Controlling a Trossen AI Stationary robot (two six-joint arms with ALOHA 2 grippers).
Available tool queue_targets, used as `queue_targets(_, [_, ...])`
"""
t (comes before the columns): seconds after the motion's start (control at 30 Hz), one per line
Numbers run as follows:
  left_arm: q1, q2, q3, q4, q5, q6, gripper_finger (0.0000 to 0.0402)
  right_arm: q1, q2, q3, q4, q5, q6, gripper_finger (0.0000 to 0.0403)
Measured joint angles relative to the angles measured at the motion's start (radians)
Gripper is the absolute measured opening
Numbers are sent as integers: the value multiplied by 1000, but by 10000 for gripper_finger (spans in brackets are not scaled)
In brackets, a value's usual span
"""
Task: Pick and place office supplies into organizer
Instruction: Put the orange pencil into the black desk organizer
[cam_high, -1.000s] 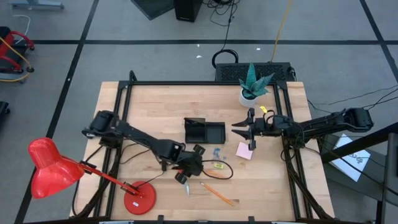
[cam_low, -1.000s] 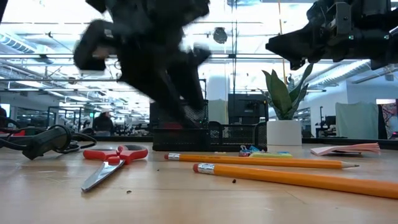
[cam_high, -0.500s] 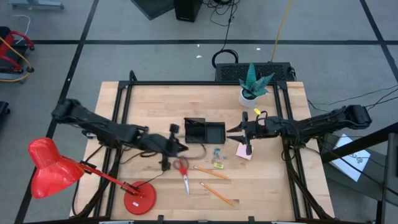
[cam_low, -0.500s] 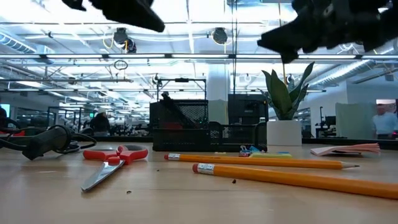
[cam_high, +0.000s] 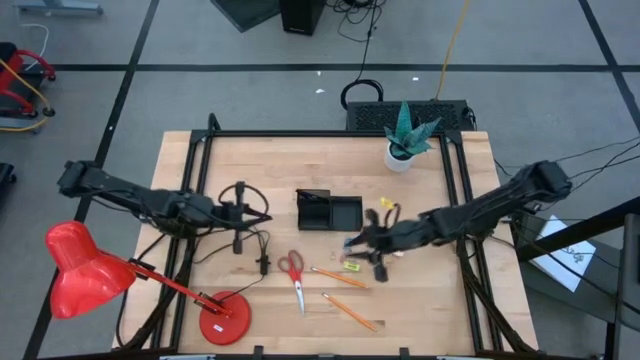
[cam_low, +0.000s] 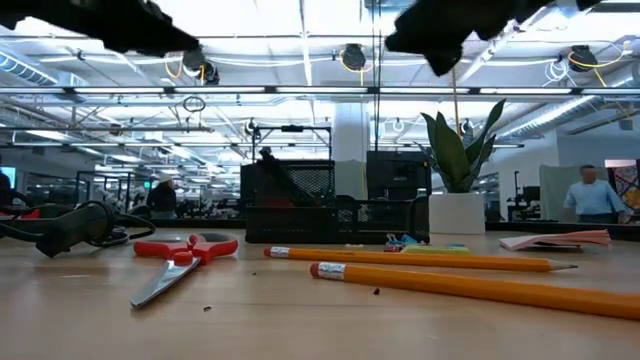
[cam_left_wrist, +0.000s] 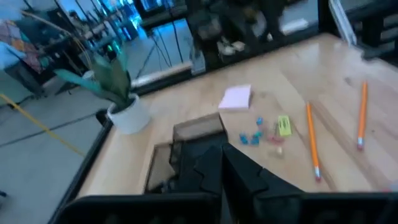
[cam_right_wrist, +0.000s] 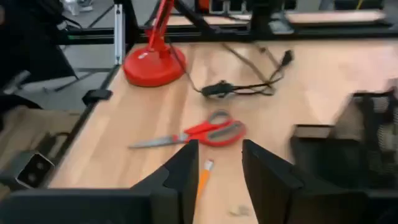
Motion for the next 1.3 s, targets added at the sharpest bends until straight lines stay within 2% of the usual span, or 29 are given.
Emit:
queue_targets(0.1, [0,-51,-1,-83,0,-2,33,-1,116,103,-62,-2,51,154])
queue_targets(0.27, [0,-68,-2,-116,6,7,43,-37,279,291,-249,-44,164,202])
queue_targets(0.47, [0,-74,2,-98,11,56,44,-58,460,497,-516,-88,235,231])
queue_targets(0.53, [0,-78,1,-105,12,72,44,-63,500,540,-554,-108,269,234])
queue_targets(0.7, [0,-78,1,-99,11,86,44,-66,568,565,-572,-164,320,235])
queue_targets(1.17, [0,-78,1,-98,13,39,45,-45,715,570,-570,-196,372,215])
queue_targets(1.3, [0,-78,1,-105,14,25,45,-23,741,570,-575,-166,351,215])
